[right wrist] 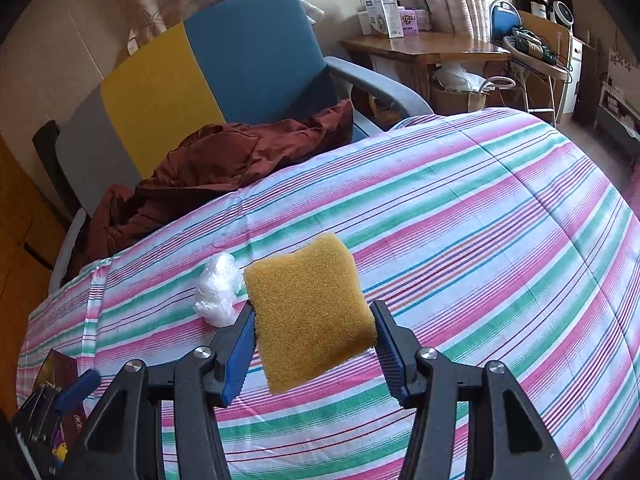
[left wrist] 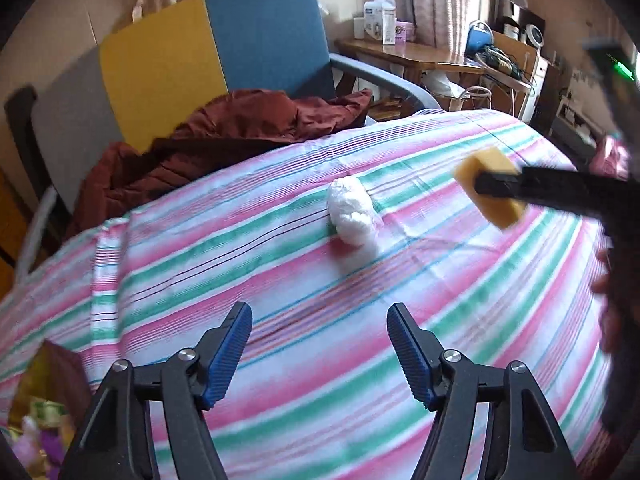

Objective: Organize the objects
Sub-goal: 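Grasp the yellow sponge with right tool while left tool grasps white wrapped ball, then carry ball and sponge into the gold tray and open both tools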

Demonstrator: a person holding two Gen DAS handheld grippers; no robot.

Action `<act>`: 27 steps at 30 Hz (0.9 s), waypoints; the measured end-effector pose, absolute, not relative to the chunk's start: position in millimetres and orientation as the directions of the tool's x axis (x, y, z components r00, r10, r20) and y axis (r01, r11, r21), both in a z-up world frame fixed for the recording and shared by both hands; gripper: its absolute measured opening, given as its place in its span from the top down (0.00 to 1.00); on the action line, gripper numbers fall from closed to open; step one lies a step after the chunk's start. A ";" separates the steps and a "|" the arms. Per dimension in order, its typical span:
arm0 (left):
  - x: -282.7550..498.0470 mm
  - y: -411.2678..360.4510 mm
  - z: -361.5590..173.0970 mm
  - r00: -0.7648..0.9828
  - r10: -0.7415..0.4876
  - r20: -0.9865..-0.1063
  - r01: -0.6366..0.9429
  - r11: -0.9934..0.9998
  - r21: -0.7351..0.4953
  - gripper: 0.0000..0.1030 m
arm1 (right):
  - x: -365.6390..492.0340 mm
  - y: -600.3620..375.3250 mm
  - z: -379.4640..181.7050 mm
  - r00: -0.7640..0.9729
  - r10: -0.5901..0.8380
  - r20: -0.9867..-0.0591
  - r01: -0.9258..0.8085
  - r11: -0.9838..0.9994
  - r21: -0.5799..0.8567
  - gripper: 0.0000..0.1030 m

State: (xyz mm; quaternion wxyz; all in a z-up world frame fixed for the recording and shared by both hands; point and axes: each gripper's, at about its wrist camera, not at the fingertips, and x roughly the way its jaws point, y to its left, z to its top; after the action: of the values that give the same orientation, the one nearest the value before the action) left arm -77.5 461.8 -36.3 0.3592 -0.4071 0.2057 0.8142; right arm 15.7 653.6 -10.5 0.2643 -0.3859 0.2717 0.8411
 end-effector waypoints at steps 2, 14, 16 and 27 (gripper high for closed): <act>-91.9 472.6 -39.9 -0.392 0.427 -0.815 -0.748 -0.664 0.012 0.32 | 16.9 655.0 -12.3 -0.560 0.230 -0.796 -0.659 -0.706 0.259 0.46; -148.8 547.7 -68.0 -0.338 0.435 -0.835 -0.740 -0.671 -0.050 0.32 | 19.5 660.9 -17.4 -0.558 0.206 -0.804 -0.671 -0.682 0.291 0.46; -154.4 557.3 -75.3 -0.335 0.424 -0.841 -0.731 -0.681 -0.053 0.32 | 18.3 660.8 -18.9 -0.554 0.203 -0.808 -0.671 -0.683 0.288 0.46; -121.8 523.2 -78.7 -0.347 0.419 -0.839 -0.735 -0.678 -0.034 0.65 | -2.3 644.2 -29.4 -0.540 0.130 -0.832 -0.583 -0.770 0.258 0.46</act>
State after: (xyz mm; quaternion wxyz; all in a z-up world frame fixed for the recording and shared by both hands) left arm -121.8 523.2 -78.6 0.3599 -0.4437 0.1781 0.8012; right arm -2.3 644.2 -29.4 0.2131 -0.4298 0.2636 0.8369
